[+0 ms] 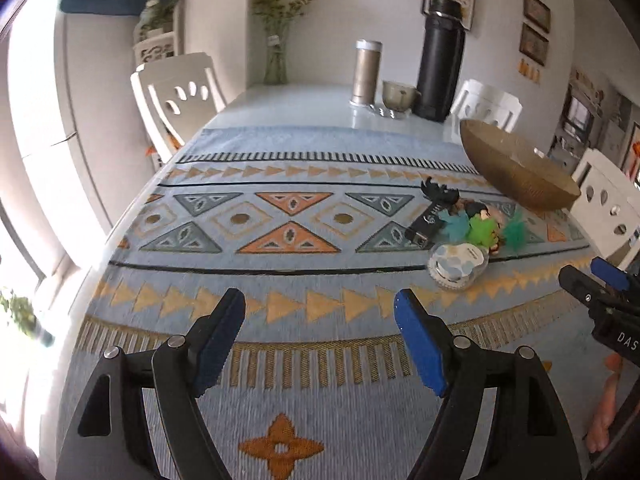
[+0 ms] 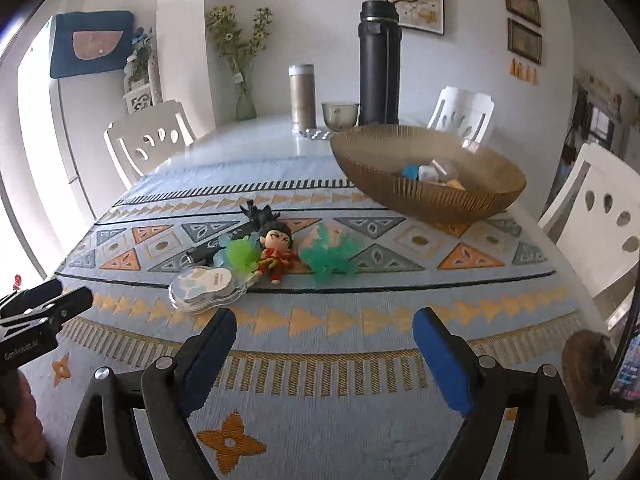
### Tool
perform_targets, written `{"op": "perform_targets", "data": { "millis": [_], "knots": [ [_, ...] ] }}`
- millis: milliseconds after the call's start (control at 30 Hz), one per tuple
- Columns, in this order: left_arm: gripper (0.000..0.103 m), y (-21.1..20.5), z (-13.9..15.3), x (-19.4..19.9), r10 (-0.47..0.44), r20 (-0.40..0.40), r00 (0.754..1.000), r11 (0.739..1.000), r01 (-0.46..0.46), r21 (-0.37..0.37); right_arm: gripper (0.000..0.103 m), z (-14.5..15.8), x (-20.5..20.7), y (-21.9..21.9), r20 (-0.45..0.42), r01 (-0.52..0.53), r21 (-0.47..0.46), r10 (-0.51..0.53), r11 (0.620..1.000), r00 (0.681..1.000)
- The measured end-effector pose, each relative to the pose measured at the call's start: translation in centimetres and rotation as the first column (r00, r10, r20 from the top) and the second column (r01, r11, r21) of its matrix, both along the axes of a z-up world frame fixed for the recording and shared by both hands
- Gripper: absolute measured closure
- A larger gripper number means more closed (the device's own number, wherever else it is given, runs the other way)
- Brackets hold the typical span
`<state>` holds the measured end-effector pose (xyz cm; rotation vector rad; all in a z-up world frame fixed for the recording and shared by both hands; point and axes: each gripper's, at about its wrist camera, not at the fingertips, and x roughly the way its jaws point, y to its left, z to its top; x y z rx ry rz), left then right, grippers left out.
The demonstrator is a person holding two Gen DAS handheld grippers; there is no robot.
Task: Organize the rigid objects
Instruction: 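Move both open grippers back toward the remaining items on the cloth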
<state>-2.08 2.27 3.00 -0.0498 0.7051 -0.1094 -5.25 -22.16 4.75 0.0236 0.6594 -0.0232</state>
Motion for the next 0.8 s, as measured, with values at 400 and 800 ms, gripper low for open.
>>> {"op": "perform_targets", "data": {
  "millis": [400, 800],
  "knots": [
    [0.027, -0.9, -0.2, -0.7, -0.033, 0.025, 0.999, 0.999, 0.032, 0.032, 0.012, -0.3, 0.4, -0.5, -0.020, 0.059, -0.005, -0.059, 0.998, 0.998],
    [0.027, -0.9, -0.6, -0.2, -0.039, -0.015, 0.999, 0.999, 0.040, 0.034, 0.012, -0.5, 0.5, -3.2, -0.043, 0.110, 0.136, -0.105, 0.985, 0.994]
  ]
}}
